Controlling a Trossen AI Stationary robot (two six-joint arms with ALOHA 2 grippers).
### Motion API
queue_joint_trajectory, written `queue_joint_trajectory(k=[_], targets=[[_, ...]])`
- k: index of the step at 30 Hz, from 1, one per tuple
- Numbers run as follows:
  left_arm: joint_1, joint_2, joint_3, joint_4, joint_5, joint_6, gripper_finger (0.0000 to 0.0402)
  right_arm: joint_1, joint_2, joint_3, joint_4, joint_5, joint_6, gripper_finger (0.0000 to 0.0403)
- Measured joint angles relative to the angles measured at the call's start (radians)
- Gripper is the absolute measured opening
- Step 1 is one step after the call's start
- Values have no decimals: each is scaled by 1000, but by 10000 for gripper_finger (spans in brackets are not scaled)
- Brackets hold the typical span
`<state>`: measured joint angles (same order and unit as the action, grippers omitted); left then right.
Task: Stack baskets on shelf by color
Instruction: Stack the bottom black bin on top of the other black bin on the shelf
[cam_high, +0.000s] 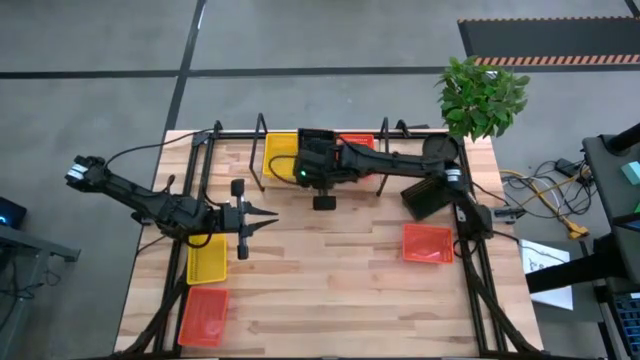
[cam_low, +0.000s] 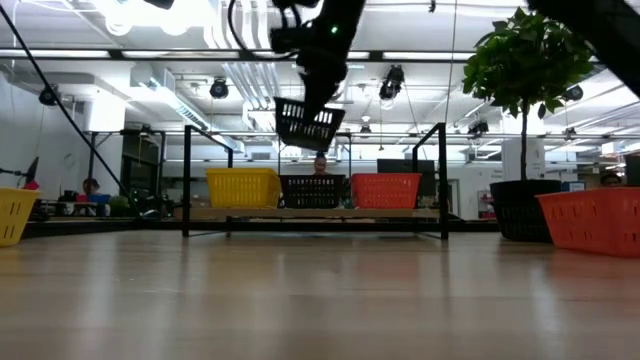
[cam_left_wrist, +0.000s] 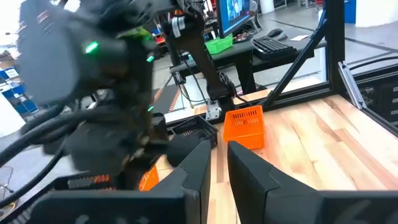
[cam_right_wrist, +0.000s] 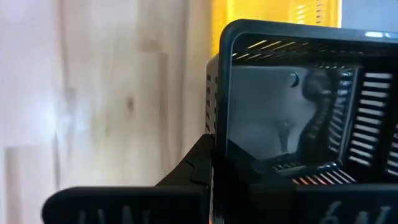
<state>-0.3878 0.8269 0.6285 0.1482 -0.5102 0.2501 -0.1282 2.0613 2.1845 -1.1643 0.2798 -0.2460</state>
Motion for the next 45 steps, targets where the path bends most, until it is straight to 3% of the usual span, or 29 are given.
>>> queue_joint_trajectory(k=[8,38,45], targets=[[0,0,0,0,0,1,38,-72,124,167,-88,-53,-9,8],[0,1,0,0,0,25,38,-95,204,164,-110,-53,-35,9],[0,1,0,0,0,25,38,-95,204,164,-110,-53,-16,40]])
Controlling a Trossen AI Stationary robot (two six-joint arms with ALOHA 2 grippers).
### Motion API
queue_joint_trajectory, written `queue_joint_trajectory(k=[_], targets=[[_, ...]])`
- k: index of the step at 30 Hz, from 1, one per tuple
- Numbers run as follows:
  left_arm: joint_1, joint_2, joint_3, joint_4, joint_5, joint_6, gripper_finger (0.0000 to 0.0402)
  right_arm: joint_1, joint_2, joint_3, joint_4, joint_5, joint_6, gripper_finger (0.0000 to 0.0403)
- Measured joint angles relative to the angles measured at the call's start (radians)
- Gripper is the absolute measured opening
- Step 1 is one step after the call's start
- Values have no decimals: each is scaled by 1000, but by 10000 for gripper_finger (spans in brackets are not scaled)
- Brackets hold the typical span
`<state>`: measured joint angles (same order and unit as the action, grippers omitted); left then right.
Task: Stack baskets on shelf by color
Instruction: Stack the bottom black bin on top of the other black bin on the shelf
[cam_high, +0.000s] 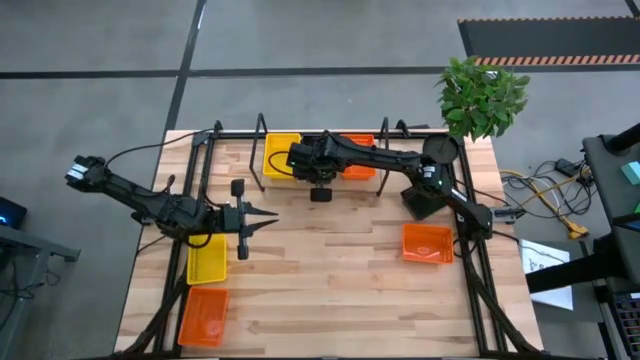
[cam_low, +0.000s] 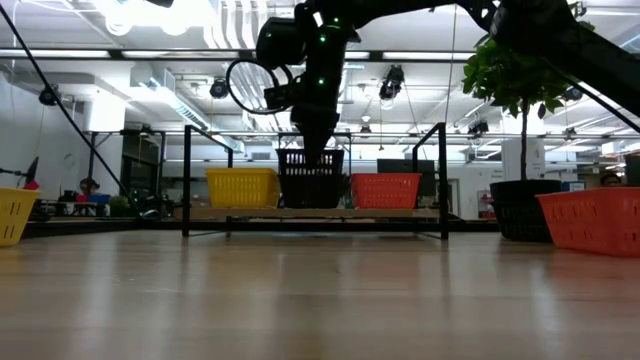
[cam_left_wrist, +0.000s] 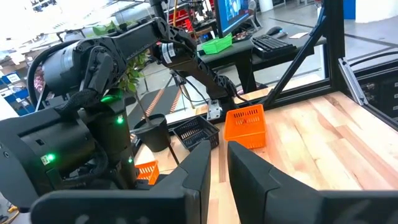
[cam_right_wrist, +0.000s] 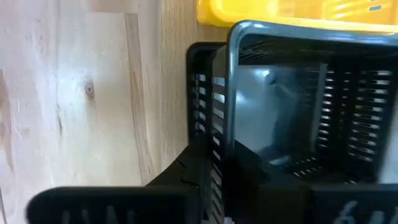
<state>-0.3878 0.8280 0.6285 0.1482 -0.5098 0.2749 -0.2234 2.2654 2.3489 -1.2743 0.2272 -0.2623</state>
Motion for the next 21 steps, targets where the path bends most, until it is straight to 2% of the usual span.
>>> queue_joint_trajectory(k=[11,21], targets=[[0,0,0,0,0,0,38,0,-1,6,-2,0,-3,112],[0,3,0,0,0,0,38,3,-42,6,-3,0,-9,129]])
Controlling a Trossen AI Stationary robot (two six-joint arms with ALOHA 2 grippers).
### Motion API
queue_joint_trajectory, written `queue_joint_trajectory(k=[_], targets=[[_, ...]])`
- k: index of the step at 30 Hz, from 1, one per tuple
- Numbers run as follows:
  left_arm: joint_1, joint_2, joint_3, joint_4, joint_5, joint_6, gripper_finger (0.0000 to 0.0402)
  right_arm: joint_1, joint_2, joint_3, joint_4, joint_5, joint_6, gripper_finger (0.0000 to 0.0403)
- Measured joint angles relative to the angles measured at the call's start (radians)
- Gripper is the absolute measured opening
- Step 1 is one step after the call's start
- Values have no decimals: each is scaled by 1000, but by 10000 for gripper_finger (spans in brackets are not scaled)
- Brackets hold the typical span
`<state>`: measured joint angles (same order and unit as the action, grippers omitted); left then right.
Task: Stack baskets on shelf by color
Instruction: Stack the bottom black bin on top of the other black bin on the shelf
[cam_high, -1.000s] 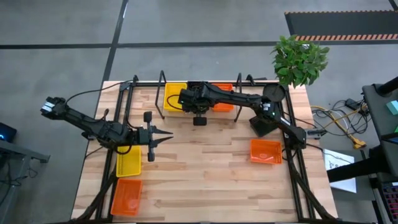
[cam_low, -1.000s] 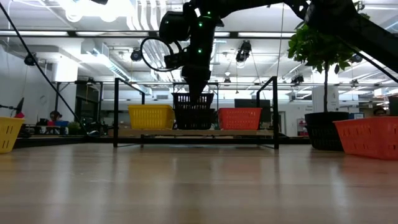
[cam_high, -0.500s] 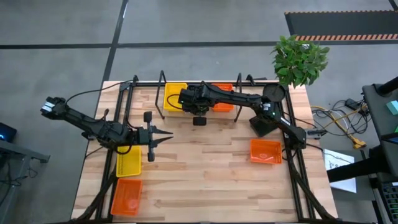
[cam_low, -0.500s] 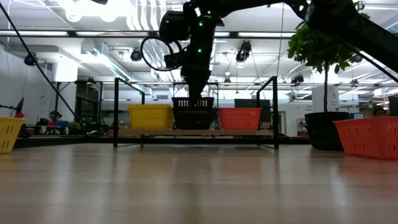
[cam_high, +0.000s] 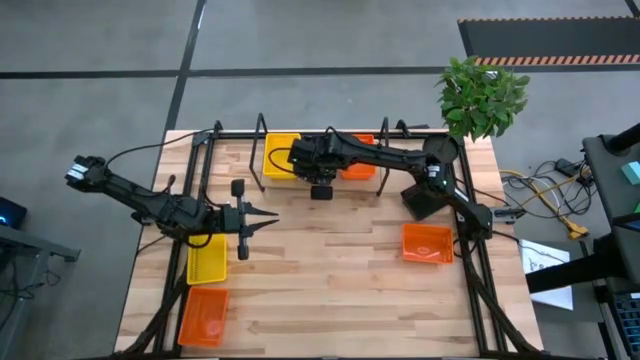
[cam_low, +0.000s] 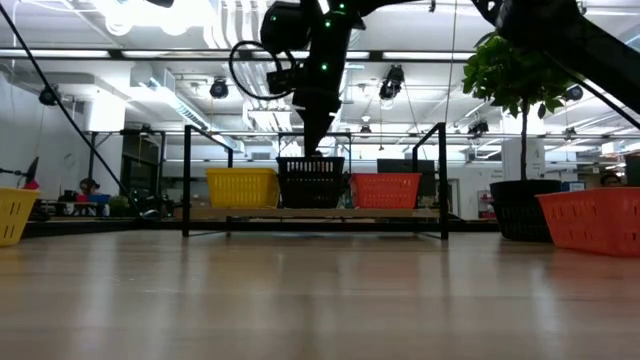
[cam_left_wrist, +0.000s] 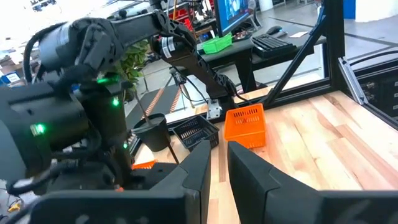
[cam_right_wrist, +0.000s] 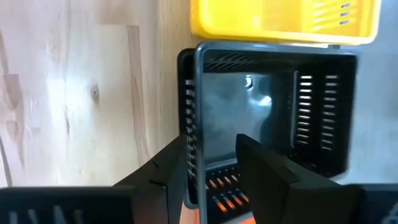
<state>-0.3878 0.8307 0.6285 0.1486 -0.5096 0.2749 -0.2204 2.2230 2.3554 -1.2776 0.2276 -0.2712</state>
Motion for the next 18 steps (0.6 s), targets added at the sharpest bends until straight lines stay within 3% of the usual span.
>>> queue_joint_trajectory(k=[6,14,18], targets=[[0,0,0,1,0,0,38,0,-37,1,13,0,33,107],[0,0,0,1,0,0,38,0,-17,-3,46,-1,40,20],[0,0,0,0,0,0,38,0,5,-5,79,-1,68,10]])
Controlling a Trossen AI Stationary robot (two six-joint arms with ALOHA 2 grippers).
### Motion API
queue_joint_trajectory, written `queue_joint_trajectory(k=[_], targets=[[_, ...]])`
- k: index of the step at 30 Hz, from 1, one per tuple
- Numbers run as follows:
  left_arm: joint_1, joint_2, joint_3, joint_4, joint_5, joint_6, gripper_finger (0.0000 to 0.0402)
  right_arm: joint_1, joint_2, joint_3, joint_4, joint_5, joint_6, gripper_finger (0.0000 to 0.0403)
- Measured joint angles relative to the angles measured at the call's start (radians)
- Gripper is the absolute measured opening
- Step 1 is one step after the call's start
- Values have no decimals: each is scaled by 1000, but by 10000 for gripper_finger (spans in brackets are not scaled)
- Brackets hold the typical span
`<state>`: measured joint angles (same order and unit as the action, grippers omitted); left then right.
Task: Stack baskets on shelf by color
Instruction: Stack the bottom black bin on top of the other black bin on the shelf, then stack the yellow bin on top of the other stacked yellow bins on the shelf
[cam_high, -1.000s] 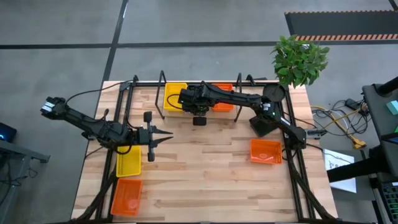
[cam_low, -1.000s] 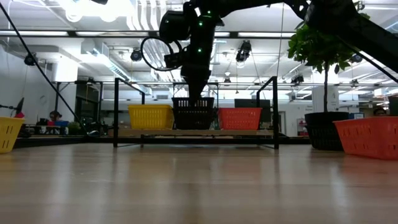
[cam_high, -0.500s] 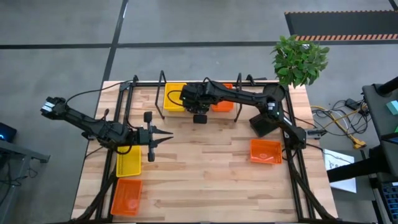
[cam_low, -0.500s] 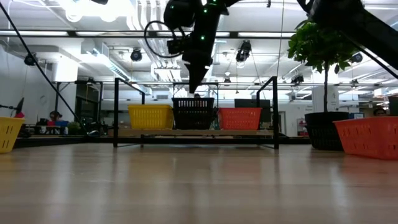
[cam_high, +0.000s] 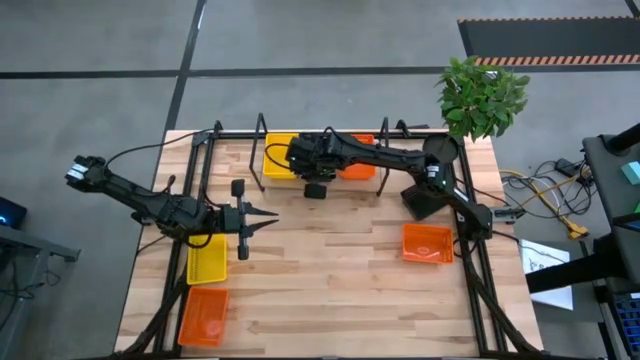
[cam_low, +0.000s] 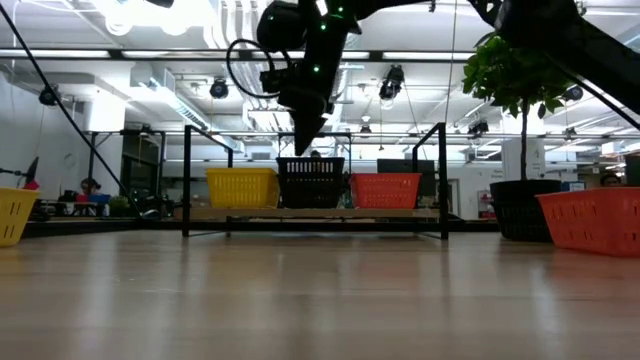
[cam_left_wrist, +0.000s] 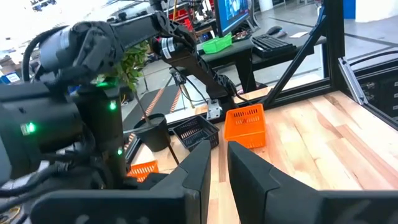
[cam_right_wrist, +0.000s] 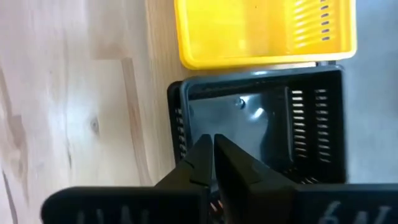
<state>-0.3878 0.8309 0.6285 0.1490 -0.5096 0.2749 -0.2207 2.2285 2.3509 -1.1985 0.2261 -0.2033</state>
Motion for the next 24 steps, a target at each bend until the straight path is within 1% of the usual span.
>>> queue_joint_trajectory(k=[10,18,22,24], targets=[[0,0,0,0,0,0,38,0,26,-2,26,-2,10,9],[0,0,0,1,0,-1,38,4,4,-2,35,2,25,9],[0,1,0,0,0,-4,38,32,-42,-2,29,-86,40,8],[0,1,0,1,0,-7,38,64,-57,-2,32,-102,47,8]])
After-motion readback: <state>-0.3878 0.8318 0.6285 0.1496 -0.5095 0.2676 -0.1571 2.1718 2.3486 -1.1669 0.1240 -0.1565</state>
